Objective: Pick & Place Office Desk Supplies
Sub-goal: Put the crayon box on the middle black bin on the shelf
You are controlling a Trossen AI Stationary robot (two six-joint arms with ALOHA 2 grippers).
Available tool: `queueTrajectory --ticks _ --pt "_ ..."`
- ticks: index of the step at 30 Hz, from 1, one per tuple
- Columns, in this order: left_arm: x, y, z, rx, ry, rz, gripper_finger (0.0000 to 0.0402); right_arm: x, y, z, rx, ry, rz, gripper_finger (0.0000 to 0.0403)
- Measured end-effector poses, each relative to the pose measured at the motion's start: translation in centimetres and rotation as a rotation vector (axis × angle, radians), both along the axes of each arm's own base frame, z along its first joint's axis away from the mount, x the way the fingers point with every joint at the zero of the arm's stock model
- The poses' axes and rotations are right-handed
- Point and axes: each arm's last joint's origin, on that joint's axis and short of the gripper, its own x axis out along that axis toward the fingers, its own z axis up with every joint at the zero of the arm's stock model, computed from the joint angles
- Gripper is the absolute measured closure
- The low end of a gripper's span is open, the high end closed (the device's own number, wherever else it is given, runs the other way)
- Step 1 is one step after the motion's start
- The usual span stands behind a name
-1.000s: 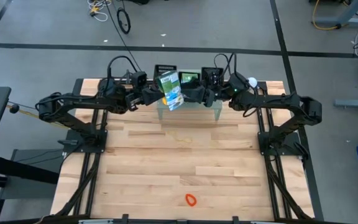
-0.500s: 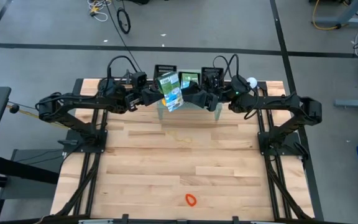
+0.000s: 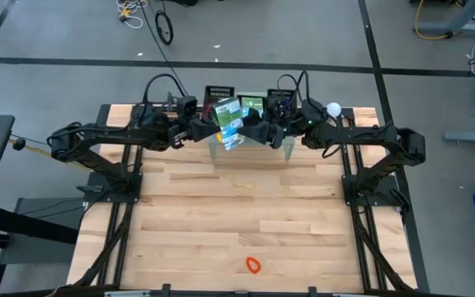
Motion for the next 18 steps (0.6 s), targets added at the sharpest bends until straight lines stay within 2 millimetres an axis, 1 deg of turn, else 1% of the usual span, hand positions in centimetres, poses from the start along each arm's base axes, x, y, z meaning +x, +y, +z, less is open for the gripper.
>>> queueTrajectory --ticks 4,7,9,14,18 --pt "0.64 -0.19 0.58 0.024 0.039 0.005 0.0397 -0.08 0.16 0.10 -0.058 -0.021 0.029 0.0135" --pt "0.96 -0.18 0.84 0.043 0.060 0.020 0.0397 -0.22 0.30 0.37 -0.080 -0.051 0.062 0.0150" --pt "0.94 -0.18 0.91 0.049 0.054 0.020 0.0397 -0.33 0.34 0.59 -0.082 -0.074 0.070 0.0170" --pt "0.87 0.04 0.96 0.038 0.055 0.020 0.0396 -0.50 0.35 0.90 -0.093 -0.111 0.073 0.0238" --pt "0.87 0.06 0.96 0.036 0.055 0.025 0.0385 -0.52 0.32 0.92 -0.092 -0.114 0.068 0.0291"
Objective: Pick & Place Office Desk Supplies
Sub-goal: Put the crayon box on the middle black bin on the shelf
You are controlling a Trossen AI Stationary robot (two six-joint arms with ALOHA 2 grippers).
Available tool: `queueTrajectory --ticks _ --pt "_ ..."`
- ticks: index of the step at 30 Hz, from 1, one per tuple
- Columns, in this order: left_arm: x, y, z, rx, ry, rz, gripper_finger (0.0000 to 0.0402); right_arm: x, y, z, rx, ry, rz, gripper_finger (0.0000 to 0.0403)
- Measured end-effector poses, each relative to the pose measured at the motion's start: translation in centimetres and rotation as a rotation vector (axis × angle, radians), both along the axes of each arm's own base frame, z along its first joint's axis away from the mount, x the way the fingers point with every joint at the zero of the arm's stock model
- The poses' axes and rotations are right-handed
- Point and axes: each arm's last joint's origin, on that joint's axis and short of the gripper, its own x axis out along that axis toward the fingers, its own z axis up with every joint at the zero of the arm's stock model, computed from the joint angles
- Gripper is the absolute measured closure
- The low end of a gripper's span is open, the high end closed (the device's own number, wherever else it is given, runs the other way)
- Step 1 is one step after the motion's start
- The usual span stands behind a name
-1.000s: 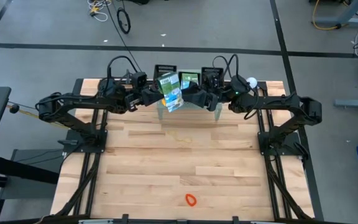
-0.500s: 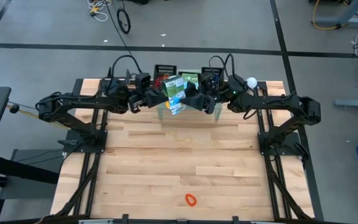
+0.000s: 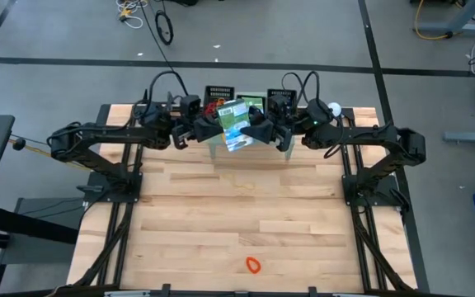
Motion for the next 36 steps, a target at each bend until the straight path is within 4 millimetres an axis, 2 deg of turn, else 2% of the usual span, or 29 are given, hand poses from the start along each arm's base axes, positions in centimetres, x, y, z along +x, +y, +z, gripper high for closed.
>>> queueTrajectory --ticks 5,12,16,20,23,27,32,36 --pt "-0.4 0.7 0.2 0.006 0.019 0.019 0.0346 -0.2 -0.5 0.2 0.011 -0.010 -0.036 0.0329" --pt "-2.2 3.9 -0.5 0.073 0.247 0.205 0.0272 -1.6 -3.2 0.7 0.090 0.049 -0.126 0.0316" --pt "-4.2 5.2 -1.0 0.112 0.407 0.375 0.0236 -2.9 -5.4 -0.2 0.170 0.254 -0.298 0.0325" --pt "-5.4 5.4 -1.4 0.137 0.527 0.547 0.0217 -4.5 -7.6 -1.9 0.281 0.499 -0.461 0.0325" --pt "-5.6 5.3 -1.5 0.137 0.563 0.652 0.0217 -4.9 -8.6 -3.6 0.362 0.643 -0.501 0.0318" --pt "-5.1 5.2 -2.1 0.124 0.608 0.728 0.0233 -4.9 -8.9 -4.4 0.425 0.706 -0.504 0.0316" --pt "-4.0 5.4 -3.2 0.077 0.675 0.793 0.0272 -5.1 -9.1 -4.9 0.468 0.748 -0.538 0.0315" --pt "-2.4 6.2 -3.5 0.083 0.752 0.803 0.0310 -5.0 -9.4 -5.3 0.516 0.767 -0.542 0.0314"
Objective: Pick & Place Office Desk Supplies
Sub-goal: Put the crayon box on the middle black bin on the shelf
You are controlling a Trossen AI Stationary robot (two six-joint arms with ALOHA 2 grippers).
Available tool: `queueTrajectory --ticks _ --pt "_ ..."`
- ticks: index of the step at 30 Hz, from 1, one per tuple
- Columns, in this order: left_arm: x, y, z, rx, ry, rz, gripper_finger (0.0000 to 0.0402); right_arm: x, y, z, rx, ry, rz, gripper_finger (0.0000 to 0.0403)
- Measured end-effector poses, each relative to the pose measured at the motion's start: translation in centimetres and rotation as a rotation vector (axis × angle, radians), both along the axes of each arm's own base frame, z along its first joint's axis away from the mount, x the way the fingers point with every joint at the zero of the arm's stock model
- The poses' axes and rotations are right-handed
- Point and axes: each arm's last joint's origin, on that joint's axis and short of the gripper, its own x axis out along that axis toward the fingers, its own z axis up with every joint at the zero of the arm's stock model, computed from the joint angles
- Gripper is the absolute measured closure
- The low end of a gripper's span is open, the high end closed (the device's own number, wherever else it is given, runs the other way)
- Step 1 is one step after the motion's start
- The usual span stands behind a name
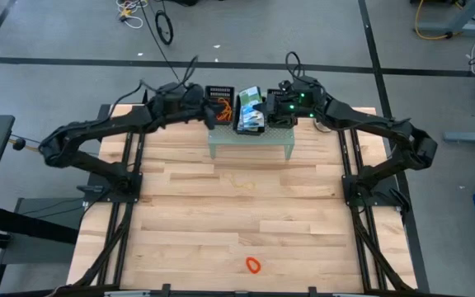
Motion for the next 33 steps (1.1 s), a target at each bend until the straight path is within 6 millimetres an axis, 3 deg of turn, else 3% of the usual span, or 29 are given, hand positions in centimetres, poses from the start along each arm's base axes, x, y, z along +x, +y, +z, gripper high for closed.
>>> queueTrajectory --ticks 5,10,18,28,33 --pt "2.5 0.9 1.1 0.036 0.105 0.009 0.0351 0.0 -0.3 -0.1 0.033 -0.008 -0.016 0.0314" --pt "4.5 1.9 1.0 0.046 0.228 0.011 0.0371 0.0 -0.5 -0.3 0.049 -0.004 -0.024 0.0314" --pt "5.5 2.4 0.7 0.042 0.259 0.027 0.0377 0.1 -0.5 -0.5 0.077 -0.002 -0.016 0.0308" --pt "5.4 2.3 0.9 0.044 0.254 0.029 0.0377 0.1 -0.5 -0.5 0.072 -0.001 -0.015 0.0194" --pt "5.4 2.3 0.9 0.043 0.253 0.031 0.0377 0.0 -0.5 -0.6 0.063 0.016 -0.015 0.0166"
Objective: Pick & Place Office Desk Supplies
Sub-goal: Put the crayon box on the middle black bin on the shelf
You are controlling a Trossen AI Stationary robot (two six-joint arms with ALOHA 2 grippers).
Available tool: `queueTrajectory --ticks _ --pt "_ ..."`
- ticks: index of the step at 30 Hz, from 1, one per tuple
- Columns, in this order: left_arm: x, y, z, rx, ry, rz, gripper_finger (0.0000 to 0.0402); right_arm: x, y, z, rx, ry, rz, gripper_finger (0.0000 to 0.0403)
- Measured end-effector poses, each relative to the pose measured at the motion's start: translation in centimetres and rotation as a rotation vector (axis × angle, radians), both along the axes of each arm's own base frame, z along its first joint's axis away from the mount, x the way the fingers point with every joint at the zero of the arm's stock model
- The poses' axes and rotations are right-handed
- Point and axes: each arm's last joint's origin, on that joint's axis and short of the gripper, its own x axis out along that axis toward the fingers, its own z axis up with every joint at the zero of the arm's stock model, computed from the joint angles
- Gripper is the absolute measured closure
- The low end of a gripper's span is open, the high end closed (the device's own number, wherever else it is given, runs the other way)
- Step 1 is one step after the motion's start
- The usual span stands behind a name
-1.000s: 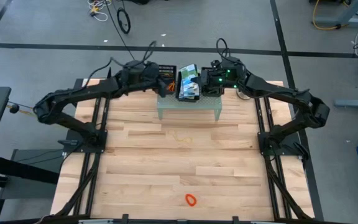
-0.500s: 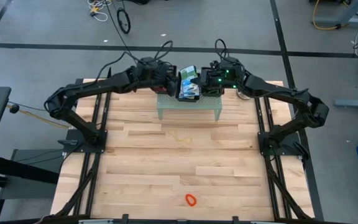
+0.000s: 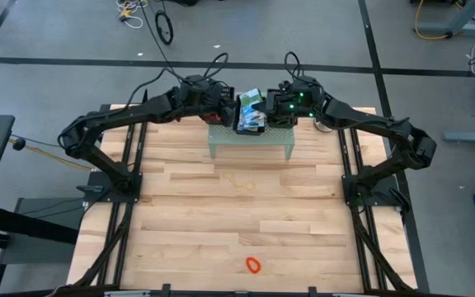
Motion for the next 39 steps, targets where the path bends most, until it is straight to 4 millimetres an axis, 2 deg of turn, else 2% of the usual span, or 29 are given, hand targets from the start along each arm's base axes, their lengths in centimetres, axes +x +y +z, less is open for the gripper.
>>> queueTrajectory --ticks 6,11,15,24,27,33,39 --pt "-0.3 -0.2 0.2 0.008 0.013 -0.005 0.0377 0.1 0.2 0.0 -0.007 0.014 0.009 0.0163" --pt "-1.2 -0.5 0.6 0.026 0.051 -0.013 0.0377 0.2 0.7 1.8 -0.089 0.068 0.014 0.0162" --pt "-1.6 -0.7 0.8 0.037 0.077 -0.024 0.0377 0.0 1.0 1.6 -0.091 0.160 0.016 0.0162" --pt "-1.8 -0.9 0.9 0.034 0.088 -0.026 0.0377 0.2 1.3 1.8 -0.136 0.182 0.025 0.0161" --pt "-2.0 -1.0 1.2 0.038 0.078 -0.044 0.0377 0.4 1.6 2.1 -0.171 0.182 0.050 0.0143" --pt "-2.6 -1.3 1.6 0.042 0.085 -0.057 0.0377 1.2 1.6 0.9 -0.132 0.216 0.073 0.0089" --pt "-2.9 -1.5 1.7 0.039 0.101 -0.049 0.0377 0.5 1.3 1.5 -0.156 0.220 0.033 0.0081"
